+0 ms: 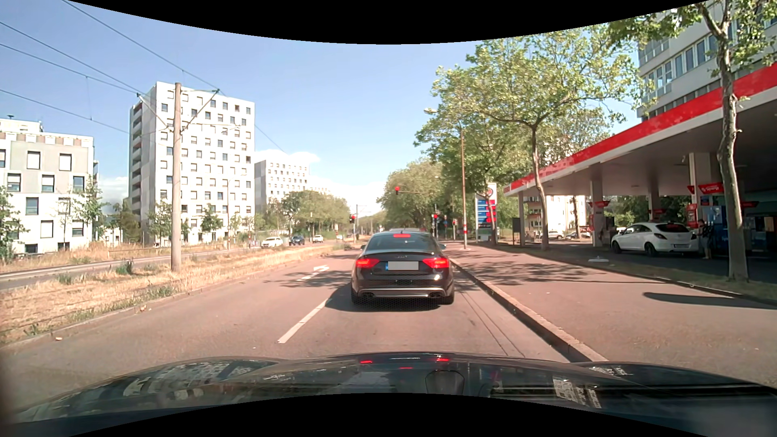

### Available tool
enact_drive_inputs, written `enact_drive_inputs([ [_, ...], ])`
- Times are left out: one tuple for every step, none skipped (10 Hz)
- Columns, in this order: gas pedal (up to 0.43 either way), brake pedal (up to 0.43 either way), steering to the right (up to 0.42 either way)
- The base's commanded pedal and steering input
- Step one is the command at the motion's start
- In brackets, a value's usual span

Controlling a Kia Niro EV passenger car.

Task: Follow the waypoints while adhering to traffic rules and regulations

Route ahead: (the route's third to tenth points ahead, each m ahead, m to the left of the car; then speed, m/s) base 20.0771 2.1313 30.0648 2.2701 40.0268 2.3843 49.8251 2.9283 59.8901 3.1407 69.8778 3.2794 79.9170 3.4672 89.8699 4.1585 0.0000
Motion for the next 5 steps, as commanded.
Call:
enact_drive_inputs([
  [0.000,0.000,-0.010],
  [0.000,0.000,-0.010],
  [0.000,0.000,-0.010],
  [0.000,0.000,-0.010],
  [0.000,0.000,-0.010],
])
